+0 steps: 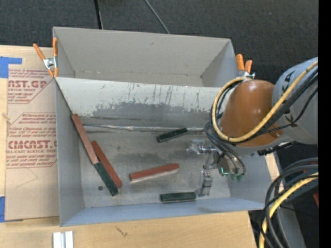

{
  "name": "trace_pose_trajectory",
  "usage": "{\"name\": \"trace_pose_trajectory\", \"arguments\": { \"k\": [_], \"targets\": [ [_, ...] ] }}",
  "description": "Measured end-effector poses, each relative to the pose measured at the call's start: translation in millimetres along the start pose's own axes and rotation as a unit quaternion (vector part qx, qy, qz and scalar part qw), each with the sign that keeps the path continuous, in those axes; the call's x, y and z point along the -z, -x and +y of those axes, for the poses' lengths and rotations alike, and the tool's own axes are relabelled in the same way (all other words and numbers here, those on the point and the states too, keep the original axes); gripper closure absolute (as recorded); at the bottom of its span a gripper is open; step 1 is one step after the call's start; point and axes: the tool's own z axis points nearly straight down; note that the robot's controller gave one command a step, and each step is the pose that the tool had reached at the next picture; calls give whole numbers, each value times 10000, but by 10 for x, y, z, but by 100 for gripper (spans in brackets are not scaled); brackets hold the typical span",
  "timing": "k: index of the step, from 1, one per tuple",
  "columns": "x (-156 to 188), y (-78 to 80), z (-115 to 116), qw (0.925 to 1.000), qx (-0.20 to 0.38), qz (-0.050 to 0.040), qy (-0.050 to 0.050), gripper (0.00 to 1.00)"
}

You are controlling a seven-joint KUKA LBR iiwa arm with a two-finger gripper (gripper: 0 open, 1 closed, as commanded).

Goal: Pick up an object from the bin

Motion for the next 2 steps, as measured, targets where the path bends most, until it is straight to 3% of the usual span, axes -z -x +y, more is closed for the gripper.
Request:
{"name": "trace_pose_trajectory", "arguments": {
  "k": [1, 2],
  "targets": [
    [-350, 146, 155, 9991, 428, -28, -4, 0],
    [-688, 488, 497, 9958, 914, -8, 5, 100]
  ]
}}
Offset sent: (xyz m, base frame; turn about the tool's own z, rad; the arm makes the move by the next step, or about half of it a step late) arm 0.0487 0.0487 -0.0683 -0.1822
